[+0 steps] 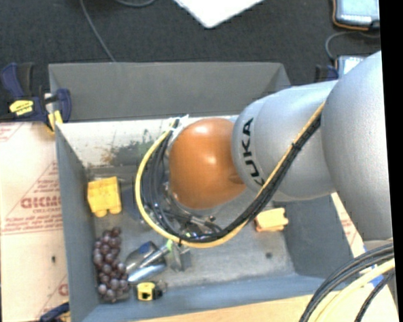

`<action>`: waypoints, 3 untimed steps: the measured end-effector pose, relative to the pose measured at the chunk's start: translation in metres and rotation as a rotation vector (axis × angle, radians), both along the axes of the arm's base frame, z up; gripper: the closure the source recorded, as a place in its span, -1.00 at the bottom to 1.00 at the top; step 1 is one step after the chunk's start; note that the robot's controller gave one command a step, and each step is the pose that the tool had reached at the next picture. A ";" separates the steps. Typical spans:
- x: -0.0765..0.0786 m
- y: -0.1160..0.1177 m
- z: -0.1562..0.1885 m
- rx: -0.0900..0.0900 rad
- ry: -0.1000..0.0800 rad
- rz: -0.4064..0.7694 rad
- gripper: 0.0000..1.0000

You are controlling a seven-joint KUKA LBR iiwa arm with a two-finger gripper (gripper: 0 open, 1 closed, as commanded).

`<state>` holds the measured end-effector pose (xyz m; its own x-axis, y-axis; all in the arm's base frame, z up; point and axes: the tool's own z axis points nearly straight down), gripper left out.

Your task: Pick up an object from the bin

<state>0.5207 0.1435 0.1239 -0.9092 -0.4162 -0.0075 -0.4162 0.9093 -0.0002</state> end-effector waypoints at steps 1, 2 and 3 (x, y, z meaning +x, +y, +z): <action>0.000 -0.010 -0.053 -0.002 0.005 0.146 -1.00; -0.005 -0.006 -0.053 -0.003 -0.003 0.423 1.00; -0.005 -0.006 -0.053 -0.003 -0.003 0.422 1.00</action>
Offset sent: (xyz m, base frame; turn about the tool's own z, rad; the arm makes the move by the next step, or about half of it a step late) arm -0.0063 -0.0056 -0.0539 -0.4274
